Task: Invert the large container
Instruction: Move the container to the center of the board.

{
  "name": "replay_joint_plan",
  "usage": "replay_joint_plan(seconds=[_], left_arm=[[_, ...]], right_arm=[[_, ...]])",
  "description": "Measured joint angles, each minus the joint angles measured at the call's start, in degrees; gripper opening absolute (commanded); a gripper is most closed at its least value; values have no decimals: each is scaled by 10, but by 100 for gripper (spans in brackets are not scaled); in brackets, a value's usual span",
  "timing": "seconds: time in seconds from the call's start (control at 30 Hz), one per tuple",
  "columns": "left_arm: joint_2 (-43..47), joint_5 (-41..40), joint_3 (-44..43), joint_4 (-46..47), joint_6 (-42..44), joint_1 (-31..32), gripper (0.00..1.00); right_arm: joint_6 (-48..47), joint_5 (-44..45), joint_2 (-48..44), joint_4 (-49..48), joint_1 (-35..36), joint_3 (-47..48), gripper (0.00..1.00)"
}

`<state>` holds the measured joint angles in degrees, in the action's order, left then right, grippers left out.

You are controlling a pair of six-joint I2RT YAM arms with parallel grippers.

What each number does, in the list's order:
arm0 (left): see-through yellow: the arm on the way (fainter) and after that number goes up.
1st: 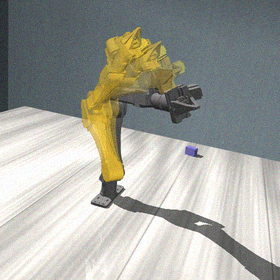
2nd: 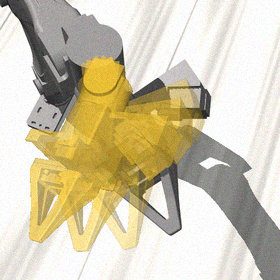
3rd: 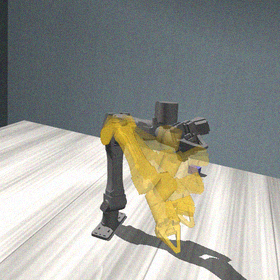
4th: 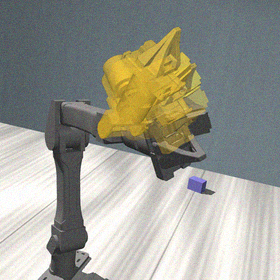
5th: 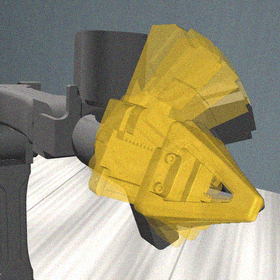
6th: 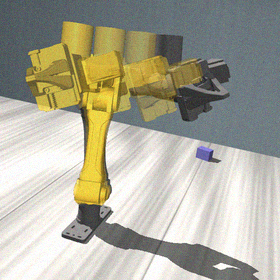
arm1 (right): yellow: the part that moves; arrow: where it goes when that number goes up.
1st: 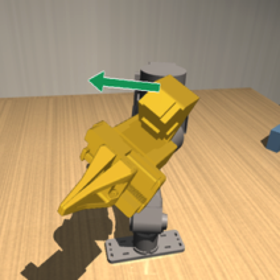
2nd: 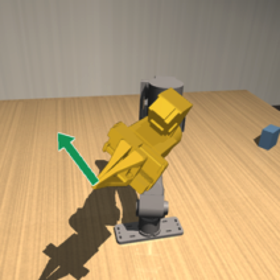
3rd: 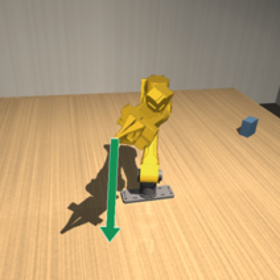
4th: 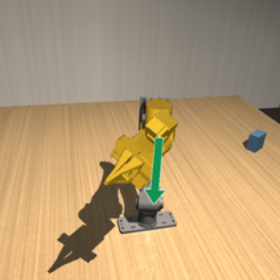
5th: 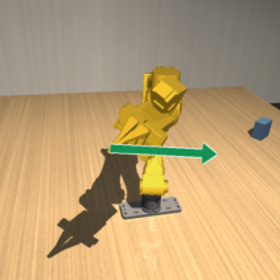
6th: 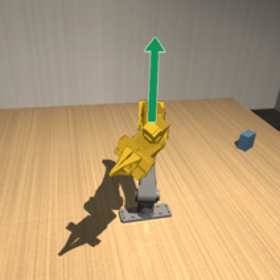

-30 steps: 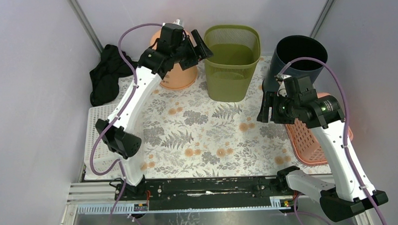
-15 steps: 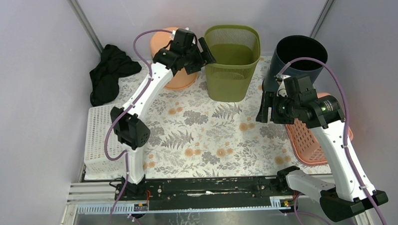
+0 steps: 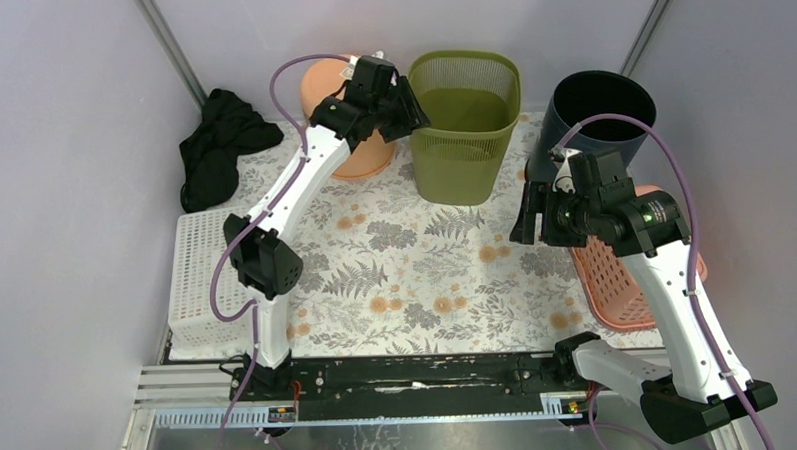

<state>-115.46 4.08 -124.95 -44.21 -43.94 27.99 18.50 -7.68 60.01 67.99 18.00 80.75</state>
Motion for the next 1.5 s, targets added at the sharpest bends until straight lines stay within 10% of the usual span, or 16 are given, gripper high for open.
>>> replay_joint_plan(seconds=[0.27,1.5], left_arm=[[0,-19,-12,-1,13,1,33],[28,58,-25,-106,62,-7,37]], right_arm=[[0,-10,0,-10,0,-4,76],[12,-40,-1,-9,0,22,76]])
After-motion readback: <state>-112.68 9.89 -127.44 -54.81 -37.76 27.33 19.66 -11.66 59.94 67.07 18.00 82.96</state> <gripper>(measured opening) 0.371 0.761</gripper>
